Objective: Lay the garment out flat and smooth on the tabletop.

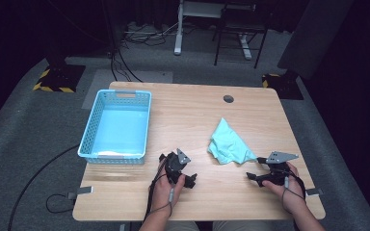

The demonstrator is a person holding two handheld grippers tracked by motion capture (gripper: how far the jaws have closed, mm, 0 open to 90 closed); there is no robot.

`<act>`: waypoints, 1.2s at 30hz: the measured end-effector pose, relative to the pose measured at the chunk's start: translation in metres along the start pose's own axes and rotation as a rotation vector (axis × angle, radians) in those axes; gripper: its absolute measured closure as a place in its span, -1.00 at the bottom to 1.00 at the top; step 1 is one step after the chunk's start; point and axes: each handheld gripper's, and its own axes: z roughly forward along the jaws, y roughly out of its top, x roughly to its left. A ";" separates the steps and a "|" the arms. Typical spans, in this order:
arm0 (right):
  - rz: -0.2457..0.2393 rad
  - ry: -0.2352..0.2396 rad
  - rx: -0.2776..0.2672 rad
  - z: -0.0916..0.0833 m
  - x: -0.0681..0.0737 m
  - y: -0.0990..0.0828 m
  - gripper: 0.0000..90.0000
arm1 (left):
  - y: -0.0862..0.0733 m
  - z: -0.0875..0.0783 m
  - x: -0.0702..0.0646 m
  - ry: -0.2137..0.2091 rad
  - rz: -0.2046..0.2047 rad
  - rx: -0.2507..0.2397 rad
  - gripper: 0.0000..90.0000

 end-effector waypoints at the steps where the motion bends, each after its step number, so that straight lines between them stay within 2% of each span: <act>1: -0.003 0.001 -0.003 0.000 0.000 0.000 -0.58 | 0.000 0.000 0.001 -0.001 -0.001 0.000 -1.00; 4: -0.013 0.014 -0.009 0.000 0.000 0.001 -0.46 | 0.000 0.000 0.003 -0.004 0.000 -0.002 -1.00; 6: -0.015 0.025 0.009 -0.002 0.001 0.003 -0.37 | 0.000 0.000 0.004 -0.004 0.006 0.000 -1.00; 8: -0.008 0.030 0.021 -0.003 0.001 0.005 -0.37 | 0.000 0.000 0.005 -0.007 0.007 0.000 -1.00; 11: -0.008 0.029 0.001 -0.007 0.003 0.010 -0.37 | 0.001 0.001 0.007 -0.008 0.009 -0.001 -1.00; 21: -0.031 0.022 -0.011 -0.010 0.007 0.030 -0.34 | 0.001 0.001 0.006 -0.008 0.007 -0.002 -1.00; 36: -0.060 0.022 -0.040 0.002 0.002 0.061 -0.33 | 0.001 0.001 0.007 -0.003 0.008 -0.001 -1.00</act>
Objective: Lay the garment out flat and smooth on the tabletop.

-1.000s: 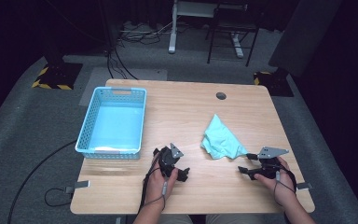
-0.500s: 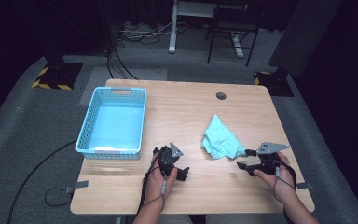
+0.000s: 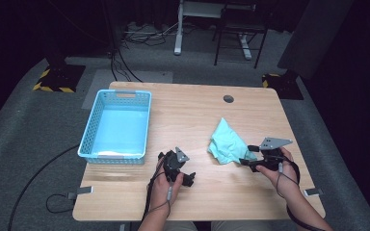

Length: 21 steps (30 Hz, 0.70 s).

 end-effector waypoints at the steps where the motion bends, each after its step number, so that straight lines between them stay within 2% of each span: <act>1: -0.002 -0.001 0.001 0.001 -0.001 0.002 -0.33 | 0.000 0.000 0.000 0.001 0.001 0.000 -1.00; 6: -0.003 0.003 -0.004 0.010 -0.007 0.012 -0.33 | 0.000 0.000 0.000 0.003 -0.001 0.000 -1.00; 11: -0.008 0.001 -0.008 0.030 -0.016 0.017 -0.33 | 0.000 0.000 0.000 0.003 -0.002 0.000 -1.00; 17: 0.001 -0.004 0.044 0.055 -0.026 0.011 -0.30 | 0.000 0.000 0.000 0.003 -0.002 0.000 -1.00; 21: -0.049 -0.024 0.060 0.056 -0.021 0.008 -0.30 | 0.000 0.000 0.000 0.003 -0.003 0.000 -1.00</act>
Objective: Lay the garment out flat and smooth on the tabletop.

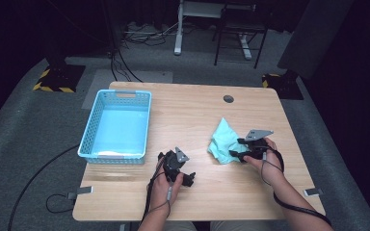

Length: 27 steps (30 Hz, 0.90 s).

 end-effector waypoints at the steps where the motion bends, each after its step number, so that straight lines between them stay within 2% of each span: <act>1: -0.021 -0.008 0.008 -0.001 0.003 -0.001 -0.29 | 0.000 0.000 0.000 0.000 0.000 0.000 -1.00; 2: -0.044 -0.013 0.017 -0.002 0.006 -0.001 -0.29 | 0.000 0.000 0.000 0.000 0.001 0.000 -1.00; 4: -0.058 -0.002 0.028 -0.007 0.012 -0.004 -0.26 | 0.000 0.000 0.000 0.000 0.001 0.000 -1.00; 9: -0.050 0.061 0.037 -0.020 0.019 -0.008 -0.09 | 0.000 0.000 0.000 0.000 0.002 0.000 -1.00; 11: -0.031 0.067 0.021 -0.025 0.017 -0.005 -0.11 | 0.000 0.000 0.000 0.000 0.002 0.000 -1.00; 14: -0.006 0.058 -0.032 -0.026 0.018 0.005 -0.22 | 0.000 0.000 0.000 0.000 0.002 0.000 -1.00; 17: -0.022 0.058 -0.048 -0.021 0.023 0.018 -0.27 | 0.000 0.000 0.000 0.000 0.002 0.000 -1.00; 22: -0.057 0.079 -0.039 -0.003 0.035 0.033 -0.27 | 0.000 0.000 0.000 0.000 0.001 0.001 -1.00; 25: -0.069 0.082 -0.010 0.009 0.037 0.036 -0.15 | 0.000 0.000 0.000 0.000 0.002 0.000 -1.00; 27: -0.080 0.071 0.023 0.016 0.035 0.036 0.13 | 0.000 0.000 0.000 0.000 0.002 0.000 -1.00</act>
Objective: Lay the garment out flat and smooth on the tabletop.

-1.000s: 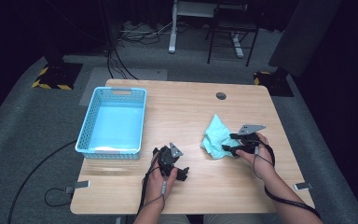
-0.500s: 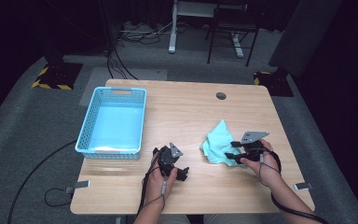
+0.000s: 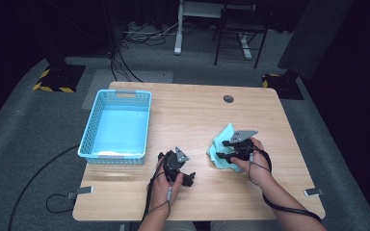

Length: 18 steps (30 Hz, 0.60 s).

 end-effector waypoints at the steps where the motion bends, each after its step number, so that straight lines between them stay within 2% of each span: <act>1: -0.003 -0.013 0.005 0.001 -0.002 0.000 0.29 | 0.000 0.000 0.000 0.000 0.000 -0.001 -1.00; 3: -0.008 -0.031 0.003 -0.001 -0.005 0.000 0.65 | 0.000 0.000 0.000 0.000 -0.001 0.000 -1.00; 5: 0.014 -0.028 -0.001 -0.006 -0.008 0.000 0.79 | 0.000 0.000 0.000 0.000 -0.001 0.000 -1.00; 8: 0.002 -0.037 -0.024 -0.014 -0.009 0.001 0.82 | 0.000 0.000 0.000 0.000 0.000 0.000 -1.00; 13: 0.014 -0.060 -0.090 -0.036 -0.012 0.000 0.82 | 0.000 0.000 0.000 0.000 -0.001 0.001 -1.00; 18: 0.015 -0.097 -0.117 -0.058 -0.023 -0.004 0.82 | 0.000 0.000 0.000 0.000 -0.001 0.001 -1.00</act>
